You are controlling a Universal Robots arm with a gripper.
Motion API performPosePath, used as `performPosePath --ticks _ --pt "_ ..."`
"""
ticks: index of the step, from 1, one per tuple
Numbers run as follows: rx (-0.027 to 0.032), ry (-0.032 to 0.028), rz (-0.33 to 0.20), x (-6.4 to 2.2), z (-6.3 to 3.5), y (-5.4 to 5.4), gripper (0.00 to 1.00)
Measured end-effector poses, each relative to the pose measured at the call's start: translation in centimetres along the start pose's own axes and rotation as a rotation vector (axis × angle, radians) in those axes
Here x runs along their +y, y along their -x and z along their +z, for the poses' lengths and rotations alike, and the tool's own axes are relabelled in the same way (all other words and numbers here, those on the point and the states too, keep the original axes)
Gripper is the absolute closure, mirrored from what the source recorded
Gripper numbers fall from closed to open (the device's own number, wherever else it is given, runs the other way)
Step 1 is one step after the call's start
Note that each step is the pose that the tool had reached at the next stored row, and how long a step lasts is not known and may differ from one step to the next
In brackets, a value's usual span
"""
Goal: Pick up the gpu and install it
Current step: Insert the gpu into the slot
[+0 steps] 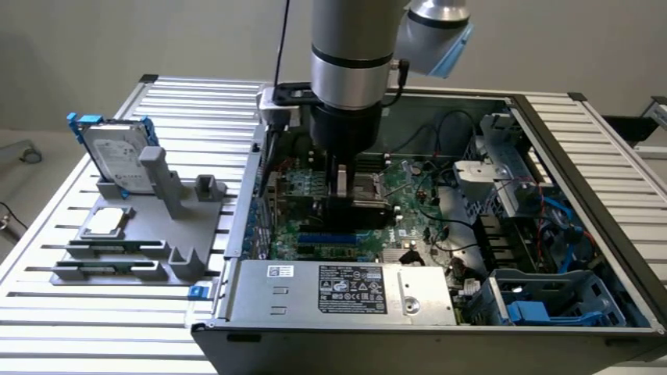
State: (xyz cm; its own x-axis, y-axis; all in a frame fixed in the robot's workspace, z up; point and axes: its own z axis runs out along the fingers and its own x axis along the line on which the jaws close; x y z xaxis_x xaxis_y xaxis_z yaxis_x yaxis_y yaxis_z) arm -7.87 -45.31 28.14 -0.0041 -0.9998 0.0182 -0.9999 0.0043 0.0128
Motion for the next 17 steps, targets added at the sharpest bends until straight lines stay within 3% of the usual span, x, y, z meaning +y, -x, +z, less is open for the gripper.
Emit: performPosePath --ticks 3,17 --pt "0.0012 -0.0034 0.0 0.39 0.18 -0.01 0.73" --pt "0.0019 -0.0035 0.001 0.88 0.54 -0.25 0.73"
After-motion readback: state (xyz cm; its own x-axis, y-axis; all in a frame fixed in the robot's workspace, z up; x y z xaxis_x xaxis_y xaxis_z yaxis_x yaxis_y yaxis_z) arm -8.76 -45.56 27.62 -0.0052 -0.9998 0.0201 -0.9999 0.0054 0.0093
